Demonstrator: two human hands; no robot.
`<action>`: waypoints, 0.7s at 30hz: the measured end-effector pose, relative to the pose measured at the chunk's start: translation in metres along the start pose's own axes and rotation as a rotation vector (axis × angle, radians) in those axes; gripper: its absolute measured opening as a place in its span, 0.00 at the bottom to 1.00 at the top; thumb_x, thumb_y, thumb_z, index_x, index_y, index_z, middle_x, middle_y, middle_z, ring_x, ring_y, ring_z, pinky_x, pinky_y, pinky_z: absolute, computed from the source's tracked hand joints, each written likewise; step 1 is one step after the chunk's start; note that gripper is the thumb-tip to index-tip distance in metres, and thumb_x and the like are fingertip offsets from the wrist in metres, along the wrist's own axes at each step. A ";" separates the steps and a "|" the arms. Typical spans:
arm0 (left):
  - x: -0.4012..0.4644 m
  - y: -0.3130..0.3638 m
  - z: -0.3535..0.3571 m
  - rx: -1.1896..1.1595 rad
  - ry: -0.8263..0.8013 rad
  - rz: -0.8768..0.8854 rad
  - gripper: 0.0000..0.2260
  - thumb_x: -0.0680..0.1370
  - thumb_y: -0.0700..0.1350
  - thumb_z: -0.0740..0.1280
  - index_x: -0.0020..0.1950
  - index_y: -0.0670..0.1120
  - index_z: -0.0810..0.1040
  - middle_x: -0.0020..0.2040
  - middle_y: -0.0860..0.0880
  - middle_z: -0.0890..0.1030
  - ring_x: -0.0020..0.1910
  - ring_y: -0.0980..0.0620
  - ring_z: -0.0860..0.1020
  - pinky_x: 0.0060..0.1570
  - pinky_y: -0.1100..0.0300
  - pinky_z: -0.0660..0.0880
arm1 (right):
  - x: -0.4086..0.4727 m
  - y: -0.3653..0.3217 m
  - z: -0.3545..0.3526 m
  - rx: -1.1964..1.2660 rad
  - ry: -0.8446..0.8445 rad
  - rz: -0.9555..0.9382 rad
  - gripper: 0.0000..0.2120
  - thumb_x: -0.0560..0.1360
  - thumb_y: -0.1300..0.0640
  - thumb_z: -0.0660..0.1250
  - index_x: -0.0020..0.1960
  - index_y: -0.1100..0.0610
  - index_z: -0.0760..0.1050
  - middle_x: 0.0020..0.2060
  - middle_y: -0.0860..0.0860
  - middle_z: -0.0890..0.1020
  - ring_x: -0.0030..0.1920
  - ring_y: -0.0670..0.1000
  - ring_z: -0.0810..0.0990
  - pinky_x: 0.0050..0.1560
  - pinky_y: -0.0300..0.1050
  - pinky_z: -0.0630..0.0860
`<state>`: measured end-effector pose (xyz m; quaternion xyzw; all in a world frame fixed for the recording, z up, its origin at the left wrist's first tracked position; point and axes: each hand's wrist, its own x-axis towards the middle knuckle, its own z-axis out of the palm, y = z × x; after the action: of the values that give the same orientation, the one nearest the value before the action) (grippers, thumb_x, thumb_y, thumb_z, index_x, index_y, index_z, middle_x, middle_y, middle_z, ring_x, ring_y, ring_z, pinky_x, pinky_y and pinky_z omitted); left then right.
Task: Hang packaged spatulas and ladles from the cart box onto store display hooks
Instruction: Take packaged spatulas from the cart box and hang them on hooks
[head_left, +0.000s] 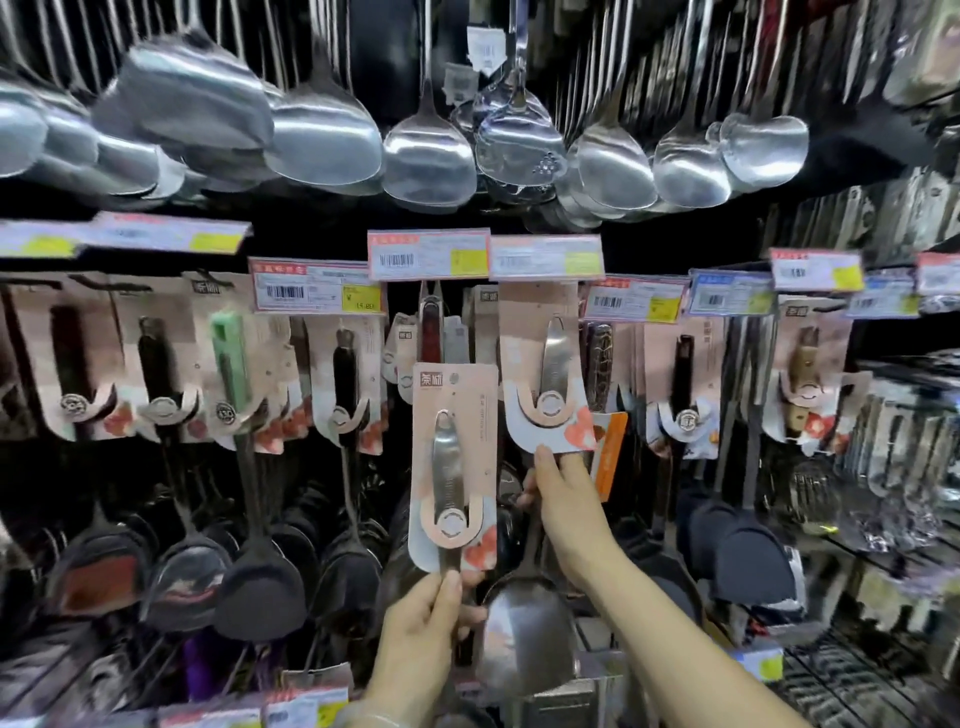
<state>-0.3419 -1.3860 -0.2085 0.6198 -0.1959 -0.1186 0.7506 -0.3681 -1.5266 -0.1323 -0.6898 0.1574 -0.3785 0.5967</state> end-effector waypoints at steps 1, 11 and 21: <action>0.001 0.001 0.001 0.000 0.004 0.002 0.11 0.79 0.40 0.60 0.44 0.43 0.81 0.27 0.47 0.81 0.26 0.59 0.76 0.30 0.70 0.72 | 0.002 0.001 0.001 -0.041 -0.010 -0.003 0.12 0.80 0.50 0.54 0.41 0.55 0.68 0.35 0.50 0.73 0.37 0.50 0.72 0.46 0.48 0.71; 0.010 -0.007 0.005 0.012 0.057 0.039 0.11 0.79 0.39 0.60 0.44 0.43 0.81 0.32 0.51 0.84 0.29 0.58 0.79 0.34 0.63 0.73 | 0.013 0.011 0.008 -0.078 -0.036 -0.076 0.12 0.80 0.51 0.53 0.39 0.50 0.67 0.37 0.49 0.73 0.42 0.50 0.72 0.50 0.48 0.69; 0.010 -0.017 0.010 0.004 0.067 0.019 0.12 0.78 0.38 0.60 0.42 0.44 0.82 0.30 0.52 0.83 0.29 0.60 0.80 0.29 0.72 0.72 | 0.010 0.030 0.001 -0.029 -0.034 -0.044 0.13 0.80 0.51 0.54 0.39 0.52 0.68 0.35 0.49 0.73 0.39 0.50 0.72 0.47 0.45 0.70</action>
<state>-0.3357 -1.4023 -0.2218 0.6230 -0.1766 -0.0901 0.7567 -0.3538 -1.5395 -0.1575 -0.7081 0.1376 -0.3775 0.5807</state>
